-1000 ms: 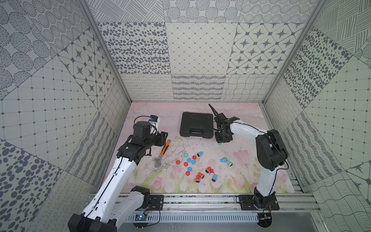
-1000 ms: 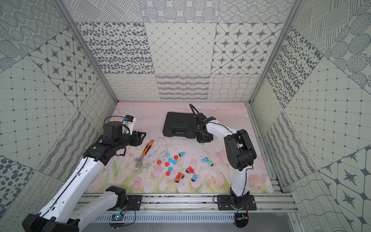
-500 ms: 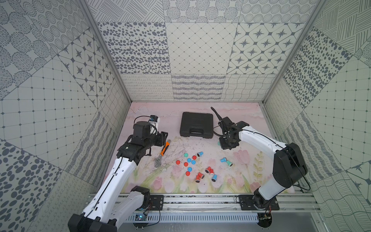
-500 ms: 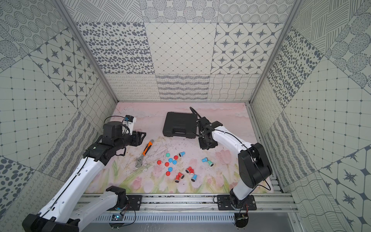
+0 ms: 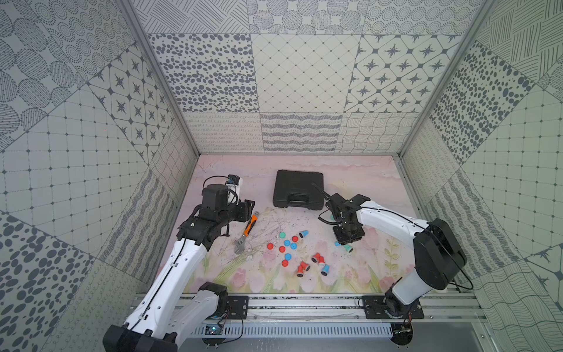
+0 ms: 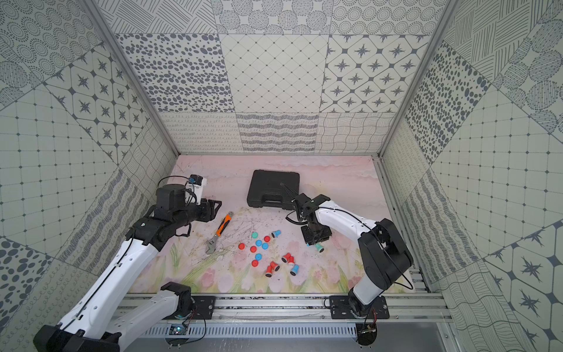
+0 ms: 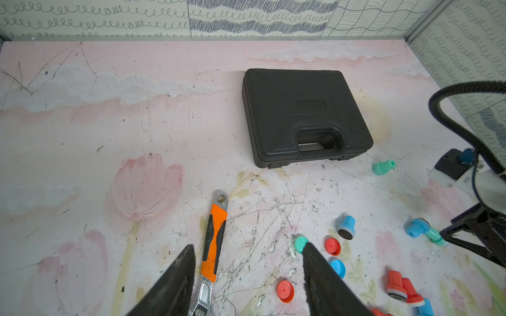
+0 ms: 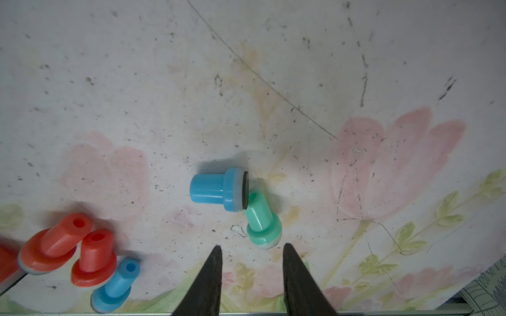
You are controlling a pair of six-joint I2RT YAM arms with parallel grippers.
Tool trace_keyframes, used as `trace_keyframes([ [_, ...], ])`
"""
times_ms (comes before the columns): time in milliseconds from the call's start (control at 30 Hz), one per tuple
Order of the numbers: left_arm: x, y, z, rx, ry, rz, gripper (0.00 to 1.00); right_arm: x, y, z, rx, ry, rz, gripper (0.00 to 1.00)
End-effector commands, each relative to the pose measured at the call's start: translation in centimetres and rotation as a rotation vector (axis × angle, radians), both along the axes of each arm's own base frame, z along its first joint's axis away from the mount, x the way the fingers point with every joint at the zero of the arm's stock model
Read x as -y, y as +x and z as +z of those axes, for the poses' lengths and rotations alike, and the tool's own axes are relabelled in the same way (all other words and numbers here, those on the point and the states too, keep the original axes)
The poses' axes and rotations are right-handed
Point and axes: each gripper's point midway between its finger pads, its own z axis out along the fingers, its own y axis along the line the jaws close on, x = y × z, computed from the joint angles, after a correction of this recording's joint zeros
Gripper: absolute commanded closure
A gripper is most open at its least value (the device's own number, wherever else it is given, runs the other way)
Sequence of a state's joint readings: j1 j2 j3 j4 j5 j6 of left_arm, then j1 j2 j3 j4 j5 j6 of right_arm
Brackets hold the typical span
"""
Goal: Close the stamp cap
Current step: Pick up the stamp from the center of the board.
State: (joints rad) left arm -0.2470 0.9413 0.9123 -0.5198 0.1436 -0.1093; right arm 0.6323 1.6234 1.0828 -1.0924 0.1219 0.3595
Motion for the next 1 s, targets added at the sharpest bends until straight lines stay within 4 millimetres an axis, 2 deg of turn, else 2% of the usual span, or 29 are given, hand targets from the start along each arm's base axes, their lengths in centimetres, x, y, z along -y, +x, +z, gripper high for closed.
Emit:
trace_keyframes([
  [0, -0.2, -0.3, -0.1, -0.006, 0.016, -0.008, 0.37, 0.5, -0.7, -1.1, -0.029, -0.037, -0.008, 0.61],
  [600, -0.3, -0.3, -0.3, -0.009, 0.022, -0.004, 0.37, 0.3, 0.3, -3.7, -0.041, -0.076, 0.002, 0.68],
  [967, -0.3, -0.3, -0.2, -0.007, 0.024, -0.003, 0.37, -0.2, 0.6, -4.4, -0.047, -0.063, -0.01, 0.74],
])
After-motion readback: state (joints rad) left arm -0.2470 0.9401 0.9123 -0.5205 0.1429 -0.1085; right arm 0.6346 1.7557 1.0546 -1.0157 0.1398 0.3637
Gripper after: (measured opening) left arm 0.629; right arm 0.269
